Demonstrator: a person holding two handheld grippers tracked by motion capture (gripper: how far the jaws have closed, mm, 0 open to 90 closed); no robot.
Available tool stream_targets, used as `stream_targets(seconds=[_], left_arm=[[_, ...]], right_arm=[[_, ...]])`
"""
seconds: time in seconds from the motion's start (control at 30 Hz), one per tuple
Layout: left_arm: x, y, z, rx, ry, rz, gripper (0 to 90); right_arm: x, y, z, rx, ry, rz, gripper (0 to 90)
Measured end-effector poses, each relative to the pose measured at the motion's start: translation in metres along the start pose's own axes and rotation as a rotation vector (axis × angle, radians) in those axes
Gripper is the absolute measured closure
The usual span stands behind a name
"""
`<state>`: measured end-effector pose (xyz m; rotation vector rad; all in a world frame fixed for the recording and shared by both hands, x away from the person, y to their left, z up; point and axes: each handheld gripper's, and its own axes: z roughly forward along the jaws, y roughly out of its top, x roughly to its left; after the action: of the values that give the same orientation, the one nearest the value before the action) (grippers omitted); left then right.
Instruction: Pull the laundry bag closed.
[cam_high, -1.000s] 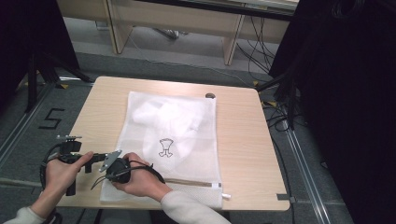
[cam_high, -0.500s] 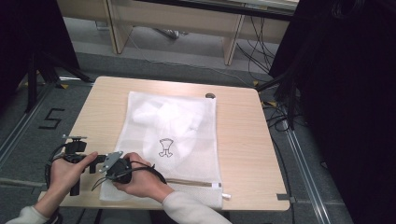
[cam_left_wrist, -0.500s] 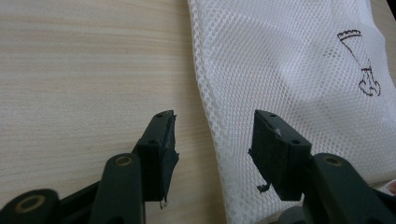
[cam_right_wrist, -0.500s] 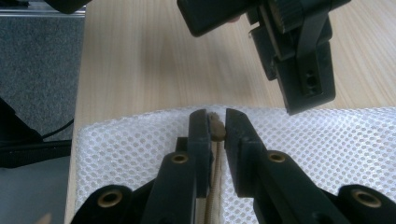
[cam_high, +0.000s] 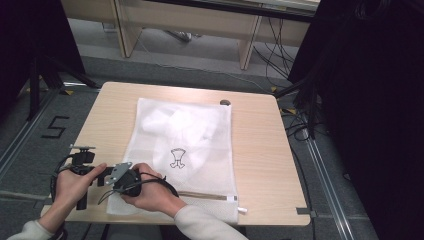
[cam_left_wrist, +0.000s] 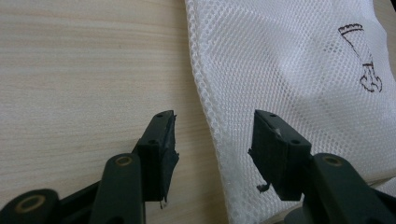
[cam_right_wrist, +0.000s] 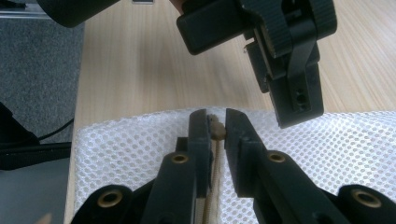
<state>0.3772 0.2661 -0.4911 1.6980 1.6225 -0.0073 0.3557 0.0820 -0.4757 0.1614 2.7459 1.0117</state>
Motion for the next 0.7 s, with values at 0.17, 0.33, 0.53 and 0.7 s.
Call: stream_targets(seconds=[0.17, 0.33, 0.53, 0.7], left_arm=[[-0.0013, -0.0007, 0.0023, -0.002, 0.001, 0.000, 49.0], [-0.0027, -0.0007, 0.0040, 0.021, -0.006, 0.001, 49.6], [-0.0035, -0.0010, 0.0068, 0.038, -0.017, -0.011, 50.6], [-0.0047, -0.0011, 0.0089, 0.057, -0.025, -0.016, 52.3]], right_arm=[[0.0016, 0.0000, -0.0012, -0.006, 0.009, 0.019, 81.9], [0.0012, 0.0006, -0.0022, -0.018, 0.002, 0.005, 81.9], [0.0031, 0.0015, -0.0037, -0.020, 0.002, 0.017, 81.9], [0.0020, 0.0018, -0.0044, -0.024, -0.004, -0.006, 81.9]])
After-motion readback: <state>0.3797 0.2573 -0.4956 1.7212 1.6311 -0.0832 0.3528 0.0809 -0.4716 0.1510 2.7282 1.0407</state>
